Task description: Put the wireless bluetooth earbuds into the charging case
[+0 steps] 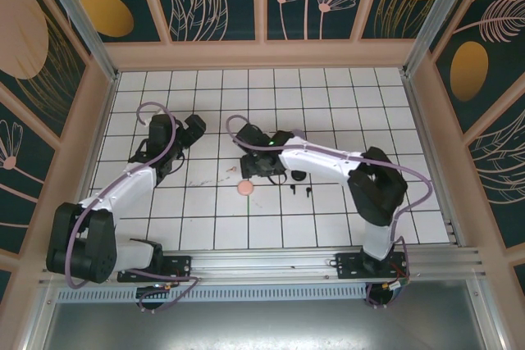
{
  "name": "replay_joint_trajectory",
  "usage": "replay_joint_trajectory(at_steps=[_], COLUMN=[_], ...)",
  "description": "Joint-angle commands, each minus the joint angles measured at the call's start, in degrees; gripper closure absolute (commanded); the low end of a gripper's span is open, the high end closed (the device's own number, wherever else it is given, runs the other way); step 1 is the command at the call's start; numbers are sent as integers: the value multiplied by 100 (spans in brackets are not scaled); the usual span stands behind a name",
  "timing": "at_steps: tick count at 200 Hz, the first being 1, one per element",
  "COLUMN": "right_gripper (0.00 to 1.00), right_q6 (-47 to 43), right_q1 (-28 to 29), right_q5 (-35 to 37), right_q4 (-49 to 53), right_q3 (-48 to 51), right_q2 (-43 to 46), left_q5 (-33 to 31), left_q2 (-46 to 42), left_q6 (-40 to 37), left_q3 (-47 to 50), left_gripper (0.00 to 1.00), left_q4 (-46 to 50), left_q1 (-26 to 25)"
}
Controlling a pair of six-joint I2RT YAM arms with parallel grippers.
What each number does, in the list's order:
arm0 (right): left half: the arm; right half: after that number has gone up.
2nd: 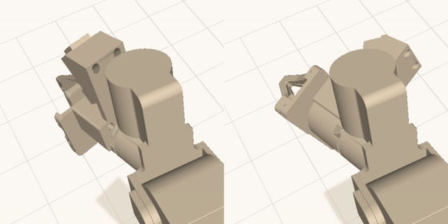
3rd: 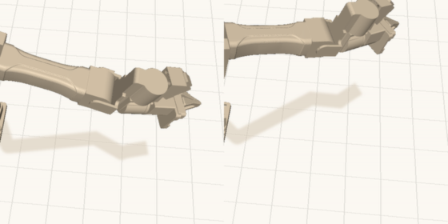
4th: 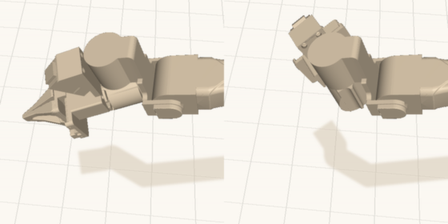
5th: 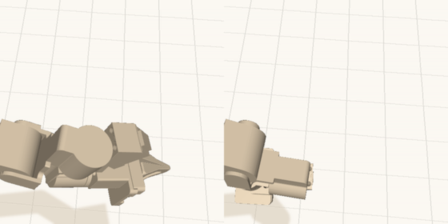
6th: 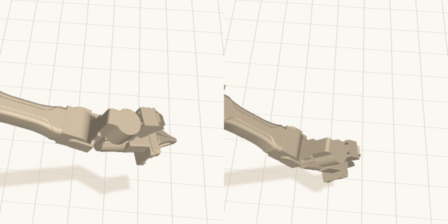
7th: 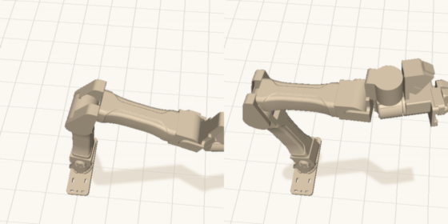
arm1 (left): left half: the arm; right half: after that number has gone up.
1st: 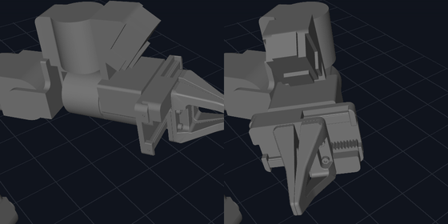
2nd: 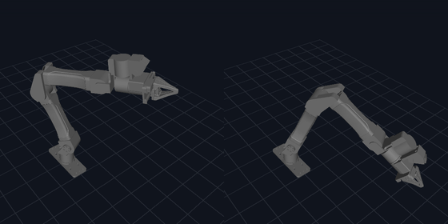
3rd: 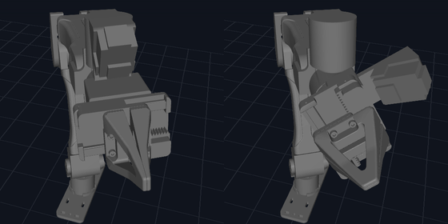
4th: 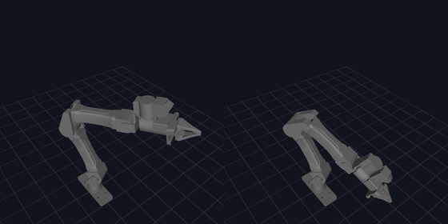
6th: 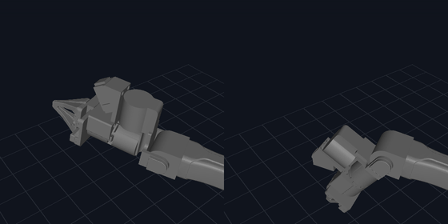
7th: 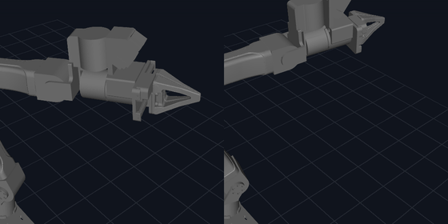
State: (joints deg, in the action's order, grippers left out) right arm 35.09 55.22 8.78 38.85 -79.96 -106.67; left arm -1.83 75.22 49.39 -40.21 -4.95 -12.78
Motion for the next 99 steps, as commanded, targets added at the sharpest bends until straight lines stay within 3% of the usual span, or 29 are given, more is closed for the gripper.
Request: replay_joint_trajectory(at_steps=[1,32,99], right_gripper=[25,26,26], right_q6=[128,169,475], right_q1=[238,492,614], right_q5=[-38,73,7], right_q4=[513,823,960], right_q3=[-425,-907,-1142], right_q2=[-391,-863,-1185], left_q5=[-130,81,120], left_q2=[132,166,2], left_q6=[-69,-22,194], left_q3=[-112,-113,137], left_gripper=[1,1,1], left_q4=[161,166,-6], left_q1=[185,558,592])
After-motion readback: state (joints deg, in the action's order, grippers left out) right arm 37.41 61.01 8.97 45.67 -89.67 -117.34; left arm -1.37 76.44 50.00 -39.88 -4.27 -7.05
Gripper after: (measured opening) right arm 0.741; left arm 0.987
